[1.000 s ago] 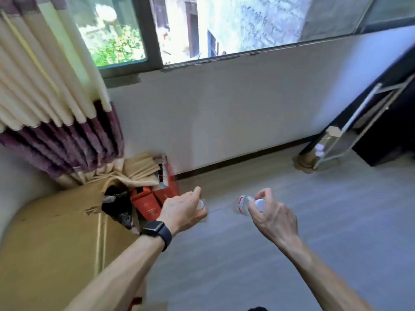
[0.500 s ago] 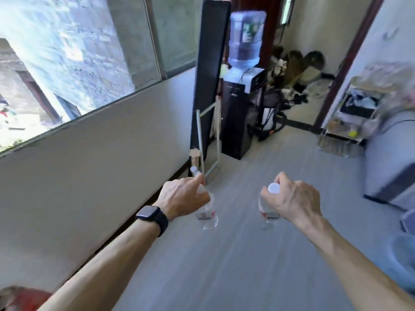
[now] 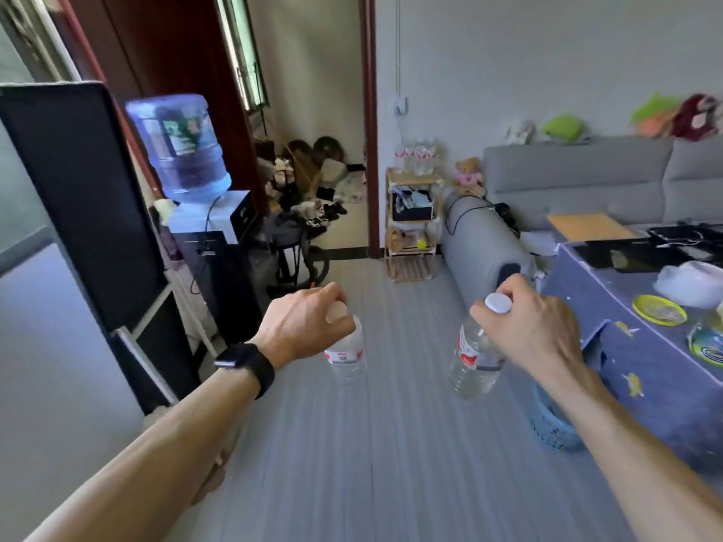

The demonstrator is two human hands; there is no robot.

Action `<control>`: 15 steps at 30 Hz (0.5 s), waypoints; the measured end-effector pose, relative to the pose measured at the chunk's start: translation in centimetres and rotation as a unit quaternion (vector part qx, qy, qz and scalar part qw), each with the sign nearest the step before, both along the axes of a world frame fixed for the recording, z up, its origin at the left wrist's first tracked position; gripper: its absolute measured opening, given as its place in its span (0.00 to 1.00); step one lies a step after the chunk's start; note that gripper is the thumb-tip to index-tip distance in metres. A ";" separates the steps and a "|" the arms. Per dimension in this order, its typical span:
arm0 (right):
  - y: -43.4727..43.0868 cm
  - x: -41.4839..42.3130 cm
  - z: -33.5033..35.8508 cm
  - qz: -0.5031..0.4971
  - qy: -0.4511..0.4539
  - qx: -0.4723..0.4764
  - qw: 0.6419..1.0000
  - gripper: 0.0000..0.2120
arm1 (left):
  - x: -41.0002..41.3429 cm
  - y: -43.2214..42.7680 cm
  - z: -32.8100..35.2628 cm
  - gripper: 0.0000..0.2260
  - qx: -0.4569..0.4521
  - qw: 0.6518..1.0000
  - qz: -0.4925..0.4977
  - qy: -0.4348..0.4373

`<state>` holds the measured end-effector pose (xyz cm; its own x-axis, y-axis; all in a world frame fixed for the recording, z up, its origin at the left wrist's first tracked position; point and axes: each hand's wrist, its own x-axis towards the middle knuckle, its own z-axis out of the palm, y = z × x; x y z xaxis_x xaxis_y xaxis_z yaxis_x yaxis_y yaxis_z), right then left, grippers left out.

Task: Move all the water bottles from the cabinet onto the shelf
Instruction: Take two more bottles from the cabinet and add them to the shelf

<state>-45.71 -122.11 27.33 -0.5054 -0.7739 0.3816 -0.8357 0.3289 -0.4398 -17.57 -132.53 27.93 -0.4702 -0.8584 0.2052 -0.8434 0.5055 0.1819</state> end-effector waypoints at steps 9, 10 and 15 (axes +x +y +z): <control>-16.3 -10.1 1.2 0.013 -0.040 -0.027 0.999 0.13 | -11.0 -16.6 1.7 0.09 -0.048 0.997 0.017 0.060; -18.3 -11.1 1.5 0.018 -0.041 -0.026 0.999 0.13 | -12.2 -18.3 2.1 0.09 -0.052 0.997 0.013 0.047; -28.7 -15.6 3.1 0.040 -0.018 -0.032 0.999 0.17 | -15.6 -26.5 2.5 0.09 -0.042 0.998 0.037 0.034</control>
